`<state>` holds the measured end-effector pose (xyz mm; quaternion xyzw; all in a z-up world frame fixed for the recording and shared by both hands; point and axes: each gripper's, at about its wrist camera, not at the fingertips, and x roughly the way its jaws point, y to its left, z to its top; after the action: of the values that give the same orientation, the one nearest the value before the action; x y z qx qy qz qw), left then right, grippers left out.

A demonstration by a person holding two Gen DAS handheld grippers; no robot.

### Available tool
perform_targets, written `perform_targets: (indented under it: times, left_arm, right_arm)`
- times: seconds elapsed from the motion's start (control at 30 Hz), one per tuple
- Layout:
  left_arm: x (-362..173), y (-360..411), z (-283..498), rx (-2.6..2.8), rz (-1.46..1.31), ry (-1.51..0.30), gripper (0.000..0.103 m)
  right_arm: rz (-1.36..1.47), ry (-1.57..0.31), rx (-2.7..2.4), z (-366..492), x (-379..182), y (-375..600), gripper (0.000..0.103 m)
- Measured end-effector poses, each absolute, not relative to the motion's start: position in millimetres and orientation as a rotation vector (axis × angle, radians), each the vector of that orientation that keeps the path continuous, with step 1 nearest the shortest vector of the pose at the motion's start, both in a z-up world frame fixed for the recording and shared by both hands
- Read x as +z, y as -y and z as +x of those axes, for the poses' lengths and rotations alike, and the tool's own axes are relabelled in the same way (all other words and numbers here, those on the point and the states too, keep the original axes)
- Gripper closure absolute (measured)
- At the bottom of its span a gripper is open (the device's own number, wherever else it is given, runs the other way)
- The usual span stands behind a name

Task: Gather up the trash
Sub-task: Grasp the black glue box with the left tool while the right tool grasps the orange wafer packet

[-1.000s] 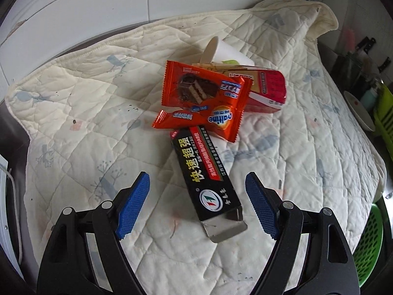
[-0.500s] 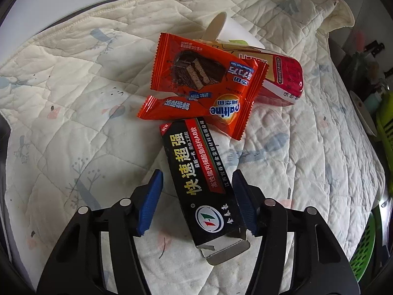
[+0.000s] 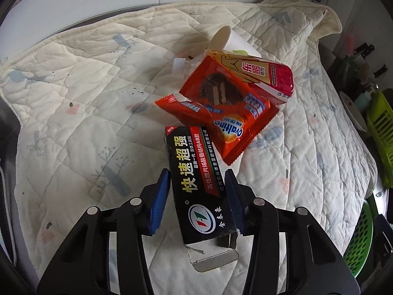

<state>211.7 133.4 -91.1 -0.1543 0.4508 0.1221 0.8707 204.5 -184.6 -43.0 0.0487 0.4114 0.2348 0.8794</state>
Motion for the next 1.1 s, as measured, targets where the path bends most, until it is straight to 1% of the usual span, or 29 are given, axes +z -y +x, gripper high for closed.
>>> perform_targets:
  times: [0.23,0.7,0.77,0.9,1.1]
  left_arm:
    - [-85.0,-153.8,177.7,0.248,-0.33,-0.922,0.058]
    - [-73.1,-211.1,127.5,0.322,-0.392,-0.862,0.058]
    - [-74.1,-218.2,123.9,0.328,-0.406,-0.859,0.058]
    - [-76.3,-226.4,119.2,0.336,-0.419,-0.855,0.058]
    - [-79.8,-233.2,118.1,0.341,-0.432,-0.853,0.058]
  right_arm:
    - [0.064,-0.87,0.586,224.8,-38.0,135.6,0.021]
    - [-0.159,-0.89,0.779,267.3,-47.1,3.0,0.021]
    - [-0.182,-0.901,0.796,274.4,-51.4,-16.4,0.016]
    - [-0.242,-0.907,0.811,288.7,-60.9,-51.2,0.013]
    - [-0.327,-0.917,0.819,308.0,-74.6,-89.9,0.012]
